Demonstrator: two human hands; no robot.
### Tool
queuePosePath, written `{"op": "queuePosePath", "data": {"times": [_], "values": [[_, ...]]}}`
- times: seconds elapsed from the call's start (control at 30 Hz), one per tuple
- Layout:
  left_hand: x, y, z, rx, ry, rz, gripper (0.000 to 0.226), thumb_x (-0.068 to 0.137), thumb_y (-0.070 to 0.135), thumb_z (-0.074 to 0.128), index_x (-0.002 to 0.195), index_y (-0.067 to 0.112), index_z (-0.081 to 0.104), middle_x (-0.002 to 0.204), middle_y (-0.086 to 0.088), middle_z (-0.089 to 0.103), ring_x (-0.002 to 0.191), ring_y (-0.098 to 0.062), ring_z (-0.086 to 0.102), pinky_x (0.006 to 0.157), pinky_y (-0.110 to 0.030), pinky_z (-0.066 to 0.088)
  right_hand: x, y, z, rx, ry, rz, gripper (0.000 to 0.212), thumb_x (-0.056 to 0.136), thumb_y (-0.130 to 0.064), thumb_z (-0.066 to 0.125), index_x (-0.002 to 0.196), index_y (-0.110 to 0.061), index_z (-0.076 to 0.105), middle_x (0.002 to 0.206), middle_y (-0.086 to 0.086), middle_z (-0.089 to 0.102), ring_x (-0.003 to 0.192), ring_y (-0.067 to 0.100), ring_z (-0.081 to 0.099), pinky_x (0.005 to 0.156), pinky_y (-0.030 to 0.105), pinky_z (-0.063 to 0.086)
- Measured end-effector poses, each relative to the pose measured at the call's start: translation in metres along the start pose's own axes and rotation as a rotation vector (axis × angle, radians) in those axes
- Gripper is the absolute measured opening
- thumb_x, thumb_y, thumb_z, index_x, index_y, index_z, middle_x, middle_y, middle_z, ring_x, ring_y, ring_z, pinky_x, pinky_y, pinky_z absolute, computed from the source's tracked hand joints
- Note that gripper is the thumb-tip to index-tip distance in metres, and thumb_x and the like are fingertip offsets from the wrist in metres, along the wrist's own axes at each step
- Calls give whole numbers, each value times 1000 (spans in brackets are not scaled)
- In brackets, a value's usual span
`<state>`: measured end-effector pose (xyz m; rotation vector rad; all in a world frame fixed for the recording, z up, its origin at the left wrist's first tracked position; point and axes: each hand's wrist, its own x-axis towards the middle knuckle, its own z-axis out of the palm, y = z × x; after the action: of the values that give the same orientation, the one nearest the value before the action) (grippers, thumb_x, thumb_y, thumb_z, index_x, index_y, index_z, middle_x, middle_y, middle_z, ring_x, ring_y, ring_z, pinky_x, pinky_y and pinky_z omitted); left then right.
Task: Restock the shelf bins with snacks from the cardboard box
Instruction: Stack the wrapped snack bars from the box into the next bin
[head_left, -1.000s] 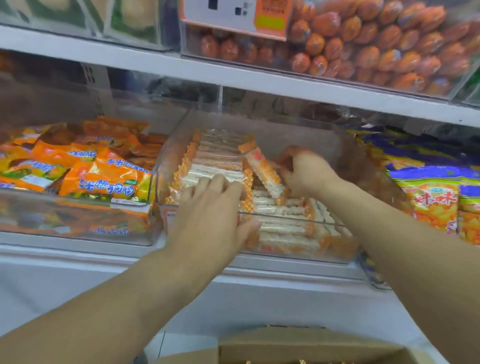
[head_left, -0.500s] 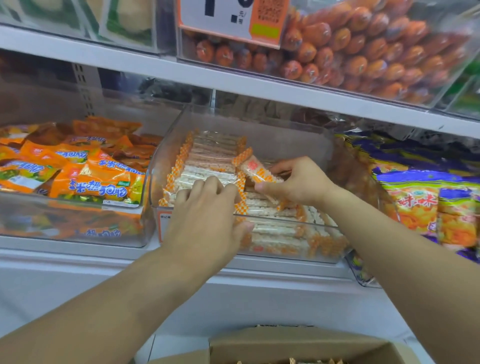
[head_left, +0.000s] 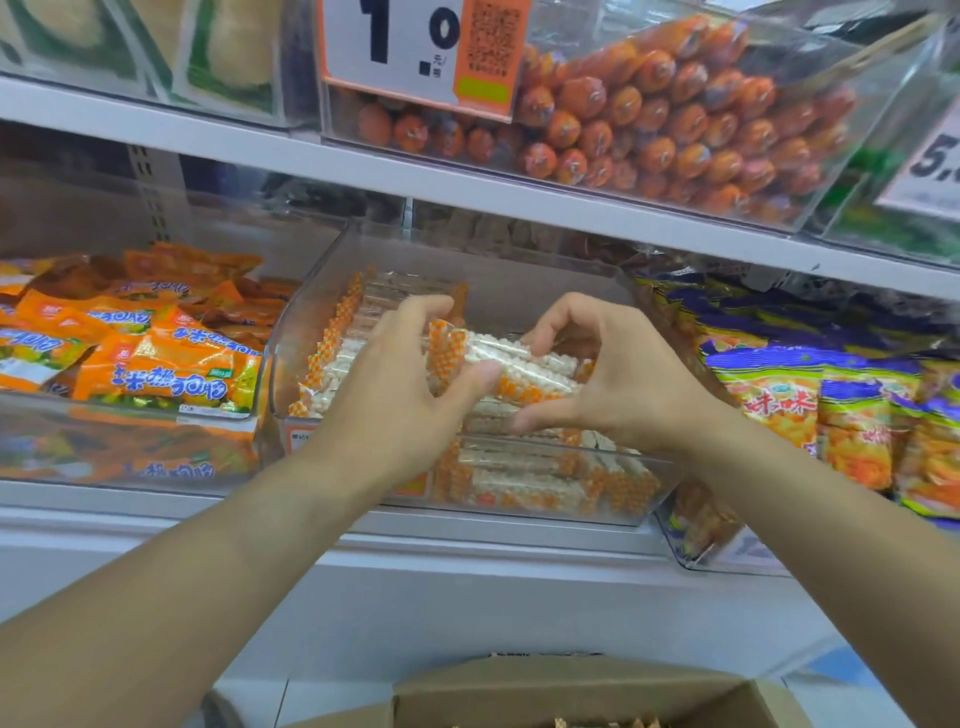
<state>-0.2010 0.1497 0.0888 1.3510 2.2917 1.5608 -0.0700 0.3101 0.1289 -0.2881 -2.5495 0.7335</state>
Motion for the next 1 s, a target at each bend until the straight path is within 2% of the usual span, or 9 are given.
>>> {"op": "queuePosePath", "data": {"times": [0.17, 0.3, 0.37, 0.43, 0.5, 0.6, 0.77, 0.87, 1.0], "values": [[1, -2, 0, -68, 30, 30, 37, 85, 40, 75, 117, 33, 59, 108, 11, 63, 95, -10, 61, 84, -41, 53, -2, 0, -3, -68, -31, 65, 64, 52, -54, 92, 103, -28, 64, 96, -16, 68, 96, -2, 65, 87, 16, 48], [2, 5, 1, 86, 7, 61, 61, 83, 40, 77, 135, 30, 46, 119, 10, 59, 109, -8, 55, 91, -24, 44, 6, 5, 1, -322, -52, 66, 56, 69, -49, 87, 116, -25, 69, 103, -18, 67, 98, 4, 63, 85, 19, 43], [2, 3, 2, 363, -62, 68, 64, 89, 53, 64, 141, 25, 40, 135, 3, 52, 125, -18, 47, 102, -32, 38, 16, 21, 7, -368, 47, 173, 52, 74, -38, 87, 118, -20, 67, 110, -6, 69, 104, 16, 64, 87, 25, 45], [-1, 1, 1, 652, -210, 25, 72, 86, 74, 29, 136, 24, 44, 137, 1, 51, 129, -23, 43, 107, -43, 34, 31, 40, 14, -339, 134, 357, 54, 75, -32, 87, 122, -18, 65, 116, 3, 69, 108, 24, 64, 88, 28, 47], [-4, -1, 1, 792, -335, 10, 81, 81, 73, 3, 130, 25, 46, 134, 0, 51, 129, -25, 43, 109, -47, 32, 53, 60, 21, -323, 147, 450, 54, 77, -27, 85, 125, -17, 63, 122, 6, 68, 113, 27, 64, 90, 29, 48], [-7, -4, 5, 883, -359, 69, 78, 83, 70, -5, 125, 23, 42, 130, -2, 48, 128, -27, 42, 107, -51, 33, 88, 74, 36, -362, 110, 474, 51, 85, -26, 77, 132, -20, 62, 137, 5, 60, 127, 25, 55, 102, 25, 40], [-8, -11, 8, 923, -326, 97, 80, 83, 71, -9, 125, 26, 42, 128, 2, 49, 127, -24, 43, 105, -48, 35, 123, 87, 53, -475, -9, 562, 55, 95, -39, 63, 146, -29, 45, 153, 15, 35, 144, 36, 27, 120, 45, 23], [-5, -10, 9, 933, -335, 90, 82, 82, 71, -9, 128, 26, 42, 129, 1, 49, 128, -25, 42, 106, -48, 35, 125, 96, 57, -247, 110, 632, 72, 76, -61, 75, 136, -32, 48, 143, 10, 34, 142, 34, 27, 117, 53, 30], [-3, -12, 11, 931, -324, 98, 86, 80, 71, -10, 131, 26, 42, 132, 1, 48, 128, -25, 42, 106, -48, 35, 119, 109, 61, -244, 208, 494, 40, 83, -45, 73, 119, -35, 60, 136, 7, 34, 138, 30, 28, 115, 46, 34]]}}
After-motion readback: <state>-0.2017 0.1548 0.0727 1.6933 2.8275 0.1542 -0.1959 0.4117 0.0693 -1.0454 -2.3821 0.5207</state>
